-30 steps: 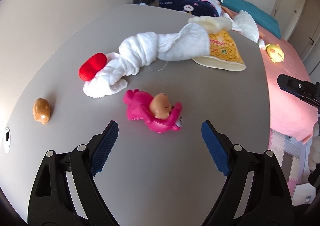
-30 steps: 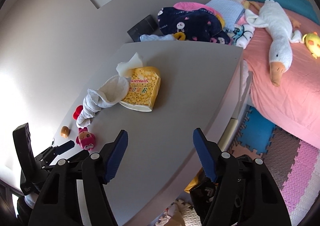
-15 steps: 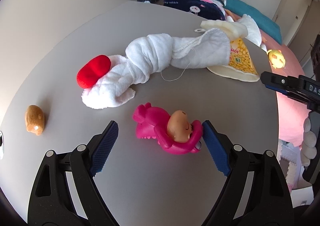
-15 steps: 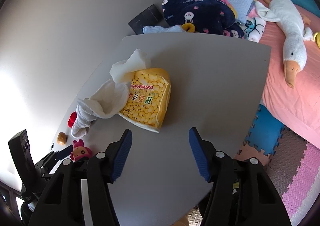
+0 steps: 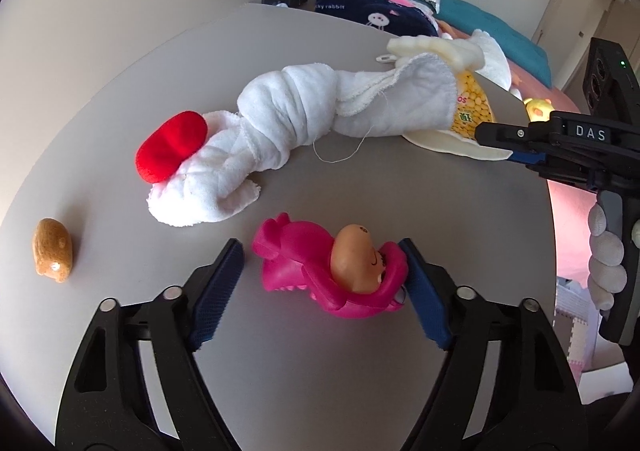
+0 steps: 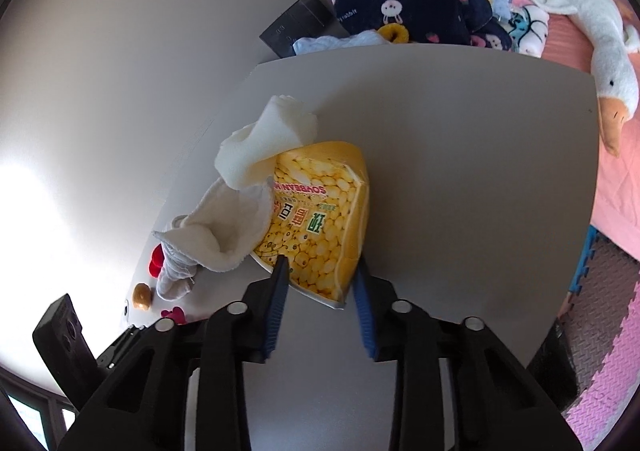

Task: Collect trash
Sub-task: 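Grasp the pink doll with the left gripper while the right grasps the yellow snack bag, then carry the pink doll and yellow snack bag over the black bin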

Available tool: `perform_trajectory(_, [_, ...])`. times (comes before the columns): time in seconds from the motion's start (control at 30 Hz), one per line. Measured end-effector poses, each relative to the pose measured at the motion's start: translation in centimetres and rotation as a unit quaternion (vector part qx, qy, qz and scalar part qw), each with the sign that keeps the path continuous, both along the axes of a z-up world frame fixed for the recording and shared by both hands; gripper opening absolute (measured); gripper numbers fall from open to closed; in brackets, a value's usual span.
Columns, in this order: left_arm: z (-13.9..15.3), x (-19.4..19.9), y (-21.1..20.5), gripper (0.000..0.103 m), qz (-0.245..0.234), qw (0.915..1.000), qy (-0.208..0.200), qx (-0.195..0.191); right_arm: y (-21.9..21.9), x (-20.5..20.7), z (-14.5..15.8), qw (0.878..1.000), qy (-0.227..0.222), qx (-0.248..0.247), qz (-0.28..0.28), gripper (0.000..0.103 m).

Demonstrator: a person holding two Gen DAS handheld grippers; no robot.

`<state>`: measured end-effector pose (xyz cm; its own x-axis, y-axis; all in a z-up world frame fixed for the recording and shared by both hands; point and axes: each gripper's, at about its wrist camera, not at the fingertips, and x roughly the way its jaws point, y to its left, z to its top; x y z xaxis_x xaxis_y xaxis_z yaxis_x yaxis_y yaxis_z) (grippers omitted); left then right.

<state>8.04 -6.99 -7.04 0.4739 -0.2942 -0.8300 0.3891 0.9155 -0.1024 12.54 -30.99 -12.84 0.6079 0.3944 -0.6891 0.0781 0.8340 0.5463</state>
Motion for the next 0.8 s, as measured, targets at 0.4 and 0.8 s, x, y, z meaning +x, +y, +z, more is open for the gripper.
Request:
perform_trajectory(0.4, [1.3,-0.5,-0.2,0.064,-0.008,0.9996,-0.017,-0.019,0.2,-2.2,2.6,0.998,-0.046,-0.042,0.001,0.015])
perform_trajectory(0.8, [3.4,-1.8,-3.1,0.064,-0.049,0.9974,-0.045,-0.029,-1.3,-7.0,4.9,0.994,-0.074,-0.081,-0.026,0.012])
